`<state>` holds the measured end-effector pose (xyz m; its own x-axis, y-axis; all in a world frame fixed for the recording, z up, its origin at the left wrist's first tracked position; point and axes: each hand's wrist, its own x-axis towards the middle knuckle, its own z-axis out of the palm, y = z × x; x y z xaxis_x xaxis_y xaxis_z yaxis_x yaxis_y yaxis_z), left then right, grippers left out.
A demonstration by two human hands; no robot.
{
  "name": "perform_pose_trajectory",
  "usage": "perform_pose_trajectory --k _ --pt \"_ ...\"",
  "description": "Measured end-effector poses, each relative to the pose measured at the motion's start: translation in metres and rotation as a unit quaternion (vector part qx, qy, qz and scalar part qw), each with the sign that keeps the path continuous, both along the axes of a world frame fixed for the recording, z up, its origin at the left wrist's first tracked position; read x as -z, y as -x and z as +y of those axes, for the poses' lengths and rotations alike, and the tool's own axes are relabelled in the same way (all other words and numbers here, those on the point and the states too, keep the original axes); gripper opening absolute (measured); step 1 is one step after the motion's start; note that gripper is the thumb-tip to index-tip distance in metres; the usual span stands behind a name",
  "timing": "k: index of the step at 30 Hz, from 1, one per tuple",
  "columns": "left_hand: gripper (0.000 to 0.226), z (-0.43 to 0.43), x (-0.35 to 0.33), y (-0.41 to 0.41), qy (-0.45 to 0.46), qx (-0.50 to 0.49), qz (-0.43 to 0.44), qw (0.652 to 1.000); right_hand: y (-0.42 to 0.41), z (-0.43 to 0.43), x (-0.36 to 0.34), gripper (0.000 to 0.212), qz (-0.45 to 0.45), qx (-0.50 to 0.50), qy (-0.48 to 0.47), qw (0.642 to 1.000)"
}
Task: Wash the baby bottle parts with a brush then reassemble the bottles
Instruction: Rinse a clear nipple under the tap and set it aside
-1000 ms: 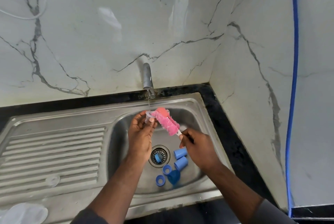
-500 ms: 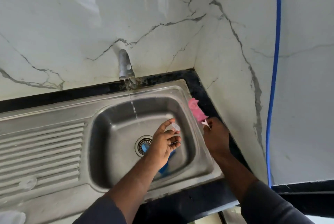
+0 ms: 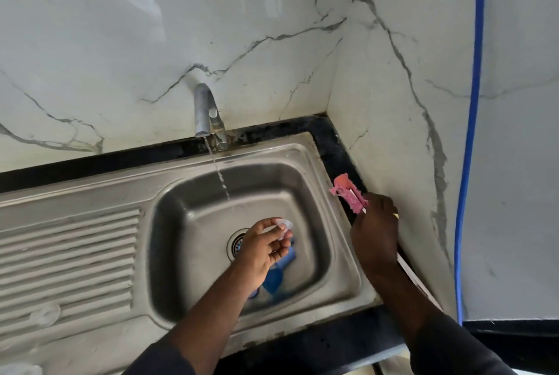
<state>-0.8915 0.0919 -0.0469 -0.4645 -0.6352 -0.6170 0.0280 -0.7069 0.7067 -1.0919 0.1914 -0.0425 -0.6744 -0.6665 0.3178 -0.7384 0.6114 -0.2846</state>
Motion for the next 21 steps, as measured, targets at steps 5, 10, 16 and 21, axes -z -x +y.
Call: perform_pose_trajectory --k 5,10,16,21 --pt "0.022 -0.028 0.008 -0.028 -0.023 -0.09 -0.004 0.996 -0.045 -0.042 -0.004 0.023 -0.104 -0.135 0.083 0.982" --pt "0.022 -0.081 0.0 -0.044 0.007 -0.152 0.004 0.988 -0.107 -0.128 -0.008 0.029 -0.391 -0.205 -0.052 0.896" --pt "0.022 -0.135 -0.011 -0.052 0.037 -0.175 0.032 0.983 -0.138 -0.214 -0.024 0.036 -0.477 -0.25 -0.053 0.841" --pt "0.024 -0.16 -0.012 -0.052 0.036 -0.24 0.038 0.969 -0.14 -0.234 -0.028 0.031 -0.499 -0.249 -0.036 0.829"
